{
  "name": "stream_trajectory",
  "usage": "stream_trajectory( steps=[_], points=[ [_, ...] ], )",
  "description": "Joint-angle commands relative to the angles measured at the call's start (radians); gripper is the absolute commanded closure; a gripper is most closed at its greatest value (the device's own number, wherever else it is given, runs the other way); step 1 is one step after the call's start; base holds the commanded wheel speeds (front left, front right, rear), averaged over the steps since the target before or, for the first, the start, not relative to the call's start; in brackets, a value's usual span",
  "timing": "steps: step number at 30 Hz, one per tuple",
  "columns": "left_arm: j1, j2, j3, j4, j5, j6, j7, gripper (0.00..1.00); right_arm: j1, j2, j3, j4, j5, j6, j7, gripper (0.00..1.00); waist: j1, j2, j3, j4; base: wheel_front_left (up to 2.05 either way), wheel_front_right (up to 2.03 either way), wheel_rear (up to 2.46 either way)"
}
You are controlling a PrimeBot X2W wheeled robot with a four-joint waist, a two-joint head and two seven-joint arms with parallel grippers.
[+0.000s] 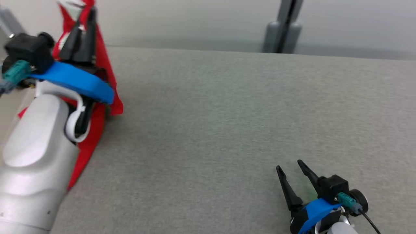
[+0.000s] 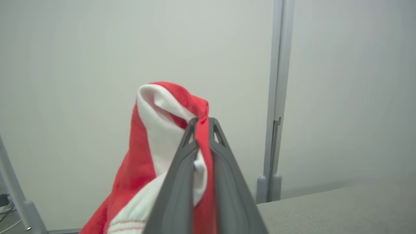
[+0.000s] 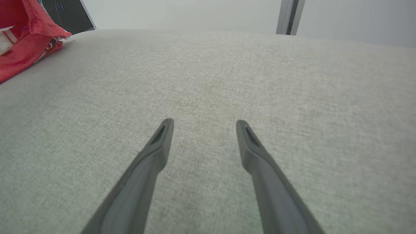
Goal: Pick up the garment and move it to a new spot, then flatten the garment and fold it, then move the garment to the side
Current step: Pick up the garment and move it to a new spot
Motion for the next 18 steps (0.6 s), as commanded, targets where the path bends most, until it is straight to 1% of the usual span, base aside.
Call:
stream_trajectory(
  steps=[1, 5, 9, 14, 18],
  points=[
    [-0.014, -0.017, -0.024, -0.029, -0.011, -0.002, -0.004, 1.0, 0.015, 0.006, -0.001, 0.001, 0.0, 0.0, -0.001, 0.0, 0.0, 0.0, -0.046, -0.067, 0.0, 0.0, 0.0],
    [-0.005, -0.068, -0.08, -0.092, -0.035, -0.002, -0.011, 1.0, 0.024, 0.015, -0.009, -0.004, -0.001, 0.0, -0.001, 0.0, 0.0, 0.0, -0.06, -0.147, 0.0, 0.0, 0.0],
    [0.005, -0.141, -0.133, -0.125, -0.059, -0.002, -0.014, 1.0, 0.031, 0.019, -0.014, -0.009, -0.002, 0.0, -0.001, 0.0, 0.0, 0.0, -0.06, -0.224, 0.0, 0.0, 0.0],
    [0.027, -0.254, -0.184, -0.113, -0.084, -0.002, -0.018, 1.0, 0.039, 0.025, -0.016, -0.008, 0.003, 0.0, -0.001, 0.0, 0.0, 0.0, -0.063, -0.307, 0.0, 0.0, 0.0],
    [0.072, -0.306, -0.214, -0.062, -0.09, -0.002, -0.02, 1.0, 0.036, 0.03, -0.014, -0.009, 0.002, 0.0, -0.001, 0.0, 0.0, 0.0, -0.062, -0.347, 0.0, 0.0, 0.0]
  ],
)
